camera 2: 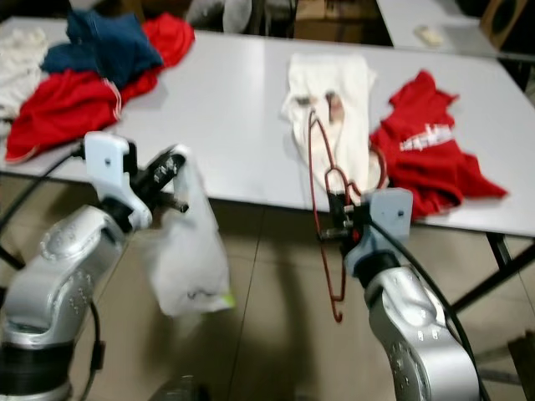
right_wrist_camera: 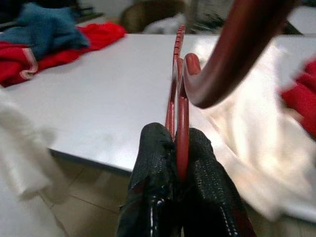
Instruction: Hang hanger
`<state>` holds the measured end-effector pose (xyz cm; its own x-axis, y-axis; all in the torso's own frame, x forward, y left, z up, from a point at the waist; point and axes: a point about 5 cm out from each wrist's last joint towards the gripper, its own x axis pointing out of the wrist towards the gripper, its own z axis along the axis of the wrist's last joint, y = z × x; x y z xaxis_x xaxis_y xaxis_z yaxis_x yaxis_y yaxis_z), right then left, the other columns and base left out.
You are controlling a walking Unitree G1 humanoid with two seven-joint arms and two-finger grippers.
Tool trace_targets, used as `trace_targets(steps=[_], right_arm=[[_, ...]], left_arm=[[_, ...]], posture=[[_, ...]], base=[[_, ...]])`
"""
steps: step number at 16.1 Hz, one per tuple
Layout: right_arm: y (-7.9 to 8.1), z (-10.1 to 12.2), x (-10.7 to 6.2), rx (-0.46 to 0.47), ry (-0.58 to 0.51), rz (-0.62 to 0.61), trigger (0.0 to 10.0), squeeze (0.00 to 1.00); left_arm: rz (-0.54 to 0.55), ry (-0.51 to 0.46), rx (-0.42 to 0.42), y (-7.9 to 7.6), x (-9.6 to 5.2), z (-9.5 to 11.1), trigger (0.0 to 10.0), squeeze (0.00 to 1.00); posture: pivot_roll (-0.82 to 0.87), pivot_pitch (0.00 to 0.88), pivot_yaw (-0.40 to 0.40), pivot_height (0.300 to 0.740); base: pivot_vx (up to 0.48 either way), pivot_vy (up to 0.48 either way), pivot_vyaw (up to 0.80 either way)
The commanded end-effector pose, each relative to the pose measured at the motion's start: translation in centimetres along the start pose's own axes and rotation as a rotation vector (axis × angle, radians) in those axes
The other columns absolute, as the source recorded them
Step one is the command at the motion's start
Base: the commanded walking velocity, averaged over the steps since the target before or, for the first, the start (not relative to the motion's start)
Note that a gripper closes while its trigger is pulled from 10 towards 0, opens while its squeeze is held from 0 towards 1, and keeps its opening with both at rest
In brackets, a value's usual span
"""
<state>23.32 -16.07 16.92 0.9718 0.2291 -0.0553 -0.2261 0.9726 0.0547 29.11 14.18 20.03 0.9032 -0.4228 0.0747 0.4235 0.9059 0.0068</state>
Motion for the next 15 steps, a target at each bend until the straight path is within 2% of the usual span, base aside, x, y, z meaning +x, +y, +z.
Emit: trace_targets(steps=[1, 4, 9, 10, 11, 13, 15], right_arm=[[0.4, 0.3, 0.0, -0.006, -0.006, 0.042, 10.0, 0.00], [0.0, 0.8, 0.0, -0.062, 0.013, 0.101, 10.0, 0.00], [-1.0, 2.3, -0.7, -0.156, 0.017, 0.237, 10.0, 0.00], [-1.4, 3.0, -1.2, -0.190, 0.024, 0.298, 10.0, 0.00], [-1.5, 3.3, -1.3, -0.200, 0.028, 0.326, 10.0, 0.00], [-1.4, 3.6, -1.4, -0.219, 0.032, 0.371, 10.0, 0.00], [-0.8, 3.5, -1.6, -0.223, 0.048, 0.451, 10.0, 0.00]], left_arm=[[0.009, -0.001, 0.010, 0.7, 0.1, 0.3, 10.0, 0.00], [0.026, -0.036, 0.012, 1.7, 1.6, 1.8, 10.0, 0.00], [-0.022, -0.090, 0.012, 1.8, 4.1, 4.5, 10.0, 0.00], [-0.028, -0.101, 0.016, 1.9, 5.4, 5.4, 10.0, 0.00], [-0.033, -0.110, 0.018, 1.9, 6.1, 5.9, 10.0, 0.00], [-0.039, -0.114, 0.022, 1.9, 6.9, 6.4, 10.0, 0.00], [-0.055, -0.119, 0.047, 1.8, 8.4, 7.1, 10.0, 0.00]], posture=[[0.00, 0.074, 0.002, 0.740], [-0.01, 0.059, 0.009, 0.740], [-0.01, 0.040, 0.015, 0.740], [-0.01, 0.037, 0.017, 0.740], [-0.01, 0.032, 0.023, 0.740], [-0.02, 0.028, 0.028, 0.740], [-0.02, 0.018, 0.030, 0.740]], base=[[0.304, 0.000, 0.00], [0.316, 0.000, -0.19], [0.338, 0.000, 0.00], [0.360, 0.000, 0.00], [0.360, 0.000, 0.00], [0.356, 0.000, -0.48], [0.368, 0.000, -0.80]])
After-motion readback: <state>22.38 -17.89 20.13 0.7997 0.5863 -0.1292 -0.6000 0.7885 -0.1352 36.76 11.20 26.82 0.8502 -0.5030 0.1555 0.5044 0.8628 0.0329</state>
